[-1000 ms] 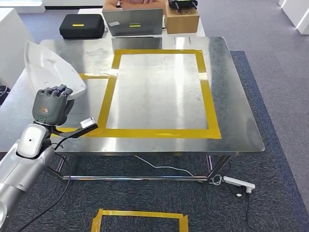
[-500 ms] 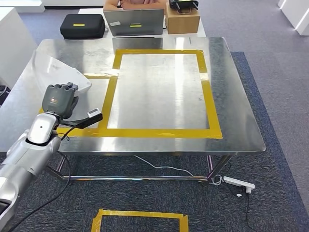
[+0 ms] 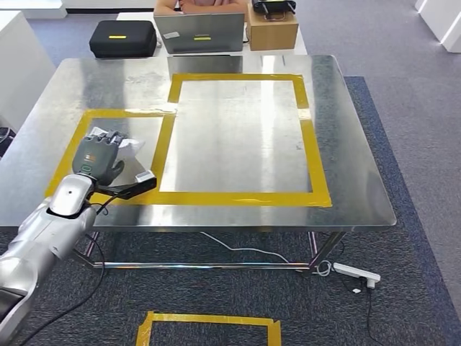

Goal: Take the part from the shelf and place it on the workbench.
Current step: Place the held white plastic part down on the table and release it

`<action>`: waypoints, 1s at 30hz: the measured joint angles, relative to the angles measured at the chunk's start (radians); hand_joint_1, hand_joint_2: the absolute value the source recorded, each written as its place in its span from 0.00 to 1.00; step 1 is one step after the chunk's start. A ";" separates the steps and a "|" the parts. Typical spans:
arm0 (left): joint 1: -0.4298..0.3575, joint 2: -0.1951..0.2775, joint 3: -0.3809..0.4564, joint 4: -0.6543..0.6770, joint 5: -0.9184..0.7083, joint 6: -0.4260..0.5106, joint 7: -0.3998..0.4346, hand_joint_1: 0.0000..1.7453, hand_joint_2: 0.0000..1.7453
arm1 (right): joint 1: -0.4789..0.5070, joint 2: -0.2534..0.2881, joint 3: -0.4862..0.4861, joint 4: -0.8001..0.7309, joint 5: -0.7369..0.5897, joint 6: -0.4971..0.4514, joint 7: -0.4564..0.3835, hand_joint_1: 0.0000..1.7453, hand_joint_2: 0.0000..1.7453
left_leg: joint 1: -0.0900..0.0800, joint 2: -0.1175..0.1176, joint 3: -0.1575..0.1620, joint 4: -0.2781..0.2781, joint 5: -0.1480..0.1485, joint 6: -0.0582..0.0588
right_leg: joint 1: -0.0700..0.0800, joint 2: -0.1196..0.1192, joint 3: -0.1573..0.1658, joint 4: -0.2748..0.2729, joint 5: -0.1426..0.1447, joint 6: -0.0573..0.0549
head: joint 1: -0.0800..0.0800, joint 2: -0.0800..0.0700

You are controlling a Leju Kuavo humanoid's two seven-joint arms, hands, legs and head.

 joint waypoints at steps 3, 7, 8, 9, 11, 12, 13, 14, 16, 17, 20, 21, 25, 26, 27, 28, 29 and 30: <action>0.000 -0.007 -0.005 0.014 0.008 0.008 -0.011 0.00 0.00 | 0.000 0.000 -0.001 0.000 0.004 0.000 -0.004 0.00 0.00 | 0.000 0.000 0.000 0.000 0.000 0.000 | 0.000 0.000 0.000 0.000 0.000 0.000 | 0.000 0.000; -0.001 -0.011 -0.011 0.024 0.008 0.013 -0.012 0.00 0.00 | 0.000 0.000 -0.004 0.000 0.005 0.000 -0.008 0.00 0.00 | 0.000 0.000 0.000 0.000 0.000 0.000 | 0.000 0.000 0.000 0.000 0.000 0.000 | 0.000 0.000; -0.001 -0.012 -0.011 0.027 0.008 0.013 -0.011 0.00 0.00 | 0.000 0.000 -0.004 0.000 0.005 0.000 -0.008 0.00 0.00 | 0.000 0.000 0.000 0.000 0.000 0.000 | 0.000 0.000 0.000 0.000 0.000 0.000 | 0.000 0.000; -0.001 -0.012 -0.012 0.028 0.008 0.013 -0.011 0.00 0.00 | 0.000 0.000 -0.005 0.000 0.005 0.000 -0.008 0.00 0.00 | 0.000 0.000 0.000 0.000 0.000 0.000 | 0.000 0.000 0.000 0.000 0.000 0.000 | 0.000 0.000; -0.001 -0.013 -0.013 0.031 0.008 0.013 -0.011 0.00 0.00 | 0.000 0.000 -0.005 0.000 0.005 0.000 -0.008 0.00 0.00 | 0.000 0.000 0.000 0.000 0.000 0.000 | 0.000 0.000 0.000 0.000 0.000 0.000 | 0.000 0.000; -0.001 -0.014 -0.014 0.033 0.008 0.013 -0.011 0.00 0.00 | 0.000 0.000 -0.006 0.000 0.005 0.000 -0.009 0.00 0.00 | 0.000 0.000 0.000 0.000 0.000 0.000 | 0.000 0.000 0.000 0.000 0.000 0.000 | 0.000 0.000; -0.001 -0.015 -0.014 0.034 0.009 0.014 -0.010 0.00 0.00 | 0.000 0.000 -0.006 0.000 0.005 0.000 -0.009 0.00 0.00 | 0.000 0.000 0.000 0.000 0.000 0.000 | 0.000 0.000 0.000 0.000 0.000 0.000 | 0.000 0.000; -0.001 -0.016 -0.015 0.035 0.009 0.014 -0.010 0.00 0.00 | 0.000 0.000 -0.006 0.000 0.006 0.000 -0.010 0.00 0.00 | 0.000 0.000 0.000 0.000 0.000 0.000 | 0.000 0.000 0.000 0.000 0.000 0.000 | 0.000 0.000; -0.001 -0.017 -0.017 0.035 0.010 0.015 -0.008 0.00 0.00 | -0.001 0.000 -0.007 0.000 0.008 0.002 -0.010 0.00 0.00 | 0.000 0.000 0.000 0.000 0.000 0.000 | 0.000 0.000 0.000 0.000 0.000 0.000 | 0.000 0.000; -0.001 -0.017 -0.018 0.035 0.012 0.016 -0.007 0.00 0.00 | 0.000 0.000 -0.007 0.000 0.009 0.003 -0.011 0.00 0.00 | 0.000 0.000 0.000 0.000 0.000 0.000 | 0.000 0.000 0.000 0.000 0.000 0.000 | 0.000 0.000; -0.001 -0.018 -0.019 0.035 0.021 0.029 -0.008 0.00 0.00 | 0.000 0.000 -0.008 0.000 0.015 0.005 -0.010 0.00 0.00 | -0.002 0.000 0.000 0.002 -0.001 0.001 | -0.001 0.000 0.000 -0.001 0.000 0.001 | 0.000 0.000; -0.001 -0.018 -0.018 0.035 0.024 0.035 -0.008 0.00 0.00 | 0.000 0.000 -0.008 0.000 0.016 0.005 -0.010 0.00 0.00 | -0.002 0.000 0.000 0.003 -0.002 0.002 | -0.002 0.000 0.001 -0.001 0.001 0.001 | 0.000 0.000; -0.001 -0.017 -0.017 0.034 0.037 0.048 -0.008 0.00 0.00 | 0.000 0.000 -0.009 0.000 0.018 0.006 -0.004 0.00 0.00 | -0.005 0.000 -0.001 0.006 -0.004 0.006 | -0.004 0.000 0.001 -0.002 0.000 0.003 | 0.000 0.000; -0.001 -0.016 -0.017 0.034 0.042 0.049 -0.009 0.00 0.00 | 0.000 0.000 -0.010 0.000 0.017 0.007 -0.002 0.00 0.00 | -0.006 0.000 -0.002 0.007 -0.005 0.008 | -0.005 0.000 0.002 -0.002 0.000 0.004 | 0.000 0.000; -0.001 -0.014 -0.016 0.034 0.045 0.050 -0.010 0.00 0.00 | 0.000 0.000 -0.011 0.000 0.016 0.008 0.001 0.00 0.00 | -0.007 0.000 -0.002 0.008 -0.006 0.010 | -0.006 0.000 0.002 -0.002 0.000 0.006 | -0.001 0.000; -0.001 -0.012 -0.015 0.033 0.048 0.051 -0.011 0.00 0.00 | 0.000 0.000 -0.014 0.000 0.015 0.009 0.005 0.00 0.00 | -0.008 0.000 -0.002 0.009 -0.007 0.013 | -0.007 0.000 0.002 -0.003 0.000 0.009 | -0.001 0.000; -0.001 -0.010 -0.014 0.031 0.050 0.052 -0.013 0.00 0.00 | 0.000 0.001 -0.016 0.000 0.014 0.011 0.008 0.00 0.00 | -0.009 0.000 -0.002 0.009 -0.006 0.016 | -0.008 0.000 0.004 -0.004 0.002 0.012 | -0.001 0.000; -0.001 -0.009 -0.013 0.028 0.052 0.054 -0.014 0.00 0.00 | 0.000 0.001 -0.019 0.000 0.013 0.013 0.012 0.00 0.00 | -0.006 0.000 0.000 0.004 -0.002 0.020 | -0.008 0.000 0.004 -0.004 0.000 0.016 | -0.001 0.000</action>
